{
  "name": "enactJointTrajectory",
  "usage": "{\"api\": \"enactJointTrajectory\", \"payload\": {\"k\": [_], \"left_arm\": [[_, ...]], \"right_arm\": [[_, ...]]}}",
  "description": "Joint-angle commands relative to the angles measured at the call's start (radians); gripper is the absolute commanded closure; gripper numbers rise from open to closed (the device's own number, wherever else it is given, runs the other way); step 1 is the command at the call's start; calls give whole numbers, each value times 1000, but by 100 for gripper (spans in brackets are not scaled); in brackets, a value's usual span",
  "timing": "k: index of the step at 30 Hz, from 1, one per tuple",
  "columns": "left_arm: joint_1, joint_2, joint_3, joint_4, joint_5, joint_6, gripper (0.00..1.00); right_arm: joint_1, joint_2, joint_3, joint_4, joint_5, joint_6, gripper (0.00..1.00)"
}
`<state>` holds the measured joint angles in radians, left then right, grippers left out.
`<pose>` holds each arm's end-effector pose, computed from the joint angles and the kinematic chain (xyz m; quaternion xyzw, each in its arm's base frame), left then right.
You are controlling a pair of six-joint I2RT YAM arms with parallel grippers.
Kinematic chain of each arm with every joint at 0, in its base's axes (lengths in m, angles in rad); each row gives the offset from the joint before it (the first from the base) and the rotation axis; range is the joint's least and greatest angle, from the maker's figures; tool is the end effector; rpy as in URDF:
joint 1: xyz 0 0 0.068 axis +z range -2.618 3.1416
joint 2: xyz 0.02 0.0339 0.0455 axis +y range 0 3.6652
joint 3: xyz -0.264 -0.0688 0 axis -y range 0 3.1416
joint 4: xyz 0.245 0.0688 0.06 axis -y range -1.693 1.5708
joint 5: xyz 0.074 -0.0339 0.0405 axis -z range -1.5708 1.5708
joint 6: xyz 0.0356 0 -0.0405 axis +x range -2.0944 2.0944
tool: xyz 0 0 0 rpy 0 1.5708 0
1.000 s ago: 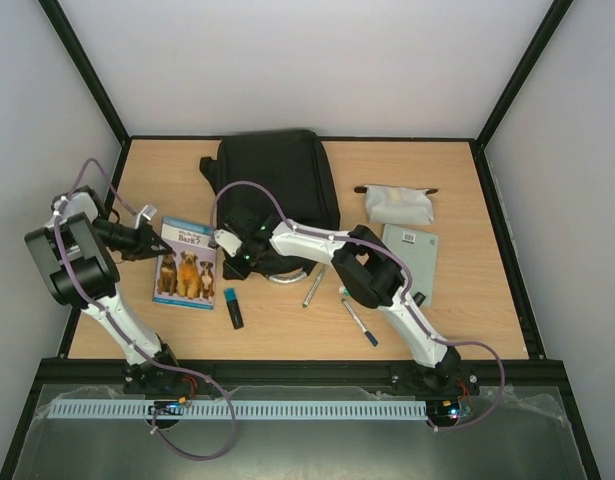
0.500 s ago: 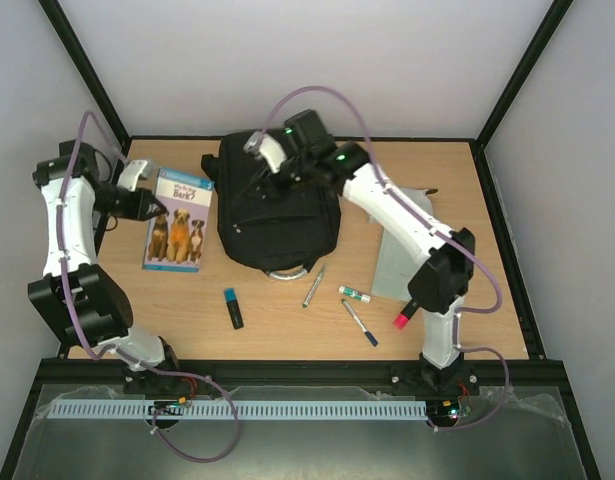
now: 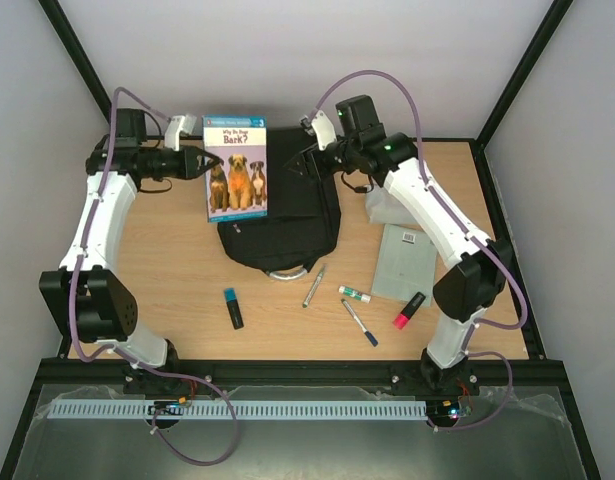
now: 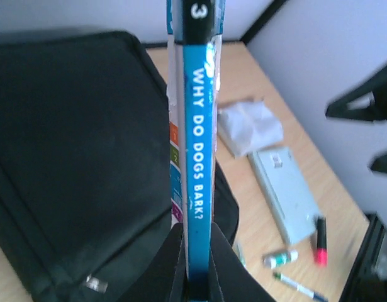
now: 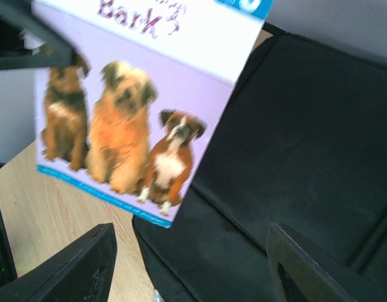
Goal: Pack the student bag
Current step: Pick up the book from the center of the board.
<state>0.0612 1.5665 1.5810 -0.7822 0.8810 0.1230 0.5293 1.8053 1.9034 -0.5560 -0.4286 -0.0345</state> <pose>0.3336 -0.0071 0.3739 0.1923 0.8270 -0.3583 0.3881 0.3505 0.2222 0.4070 -0.3387 0.7657 0.3015 0.4562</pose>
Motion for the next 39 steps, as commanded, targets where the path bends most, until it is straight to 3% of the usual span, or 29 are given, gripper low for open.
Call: {"api": "enactJointTrajectory", "payload": {"k": [1, 3, 7, 12, 20, 31, 34, 39], "left_arm": [[12, -22, -68, 447, 89, -354, 98], [4, -1, -77, 513, 133, -408, 98], [-3, 21, -81, 562, 264, -459, 98], [-3, 38, -50, 460, 423, -403, 98], [-5, 16, -105, 399, 545, -343, 98], [2, 14, -151, 417, 493, -350, 98], [13, 23, -165, 494, 461, -427, 98], [16, 47, -154, 502, 436, -433, 98]], "right_arm": [[-3, -42, -15, 14, -19, 84, 27], [-2, -30, -9, 29, -38, 119, 14], [-2, 24, 34, 40, -90, 175, 0], [-3, 75, 56, 88, -66, 250, 0], [-2, 128, 89, 144, -239, 348, 0], [-3, 114, 62, 227, -576, 348, 2], [-3, 101, 52, 229, -605, 343, 5], [-4, 79, 34, 231, -596, 345, 6]]}}
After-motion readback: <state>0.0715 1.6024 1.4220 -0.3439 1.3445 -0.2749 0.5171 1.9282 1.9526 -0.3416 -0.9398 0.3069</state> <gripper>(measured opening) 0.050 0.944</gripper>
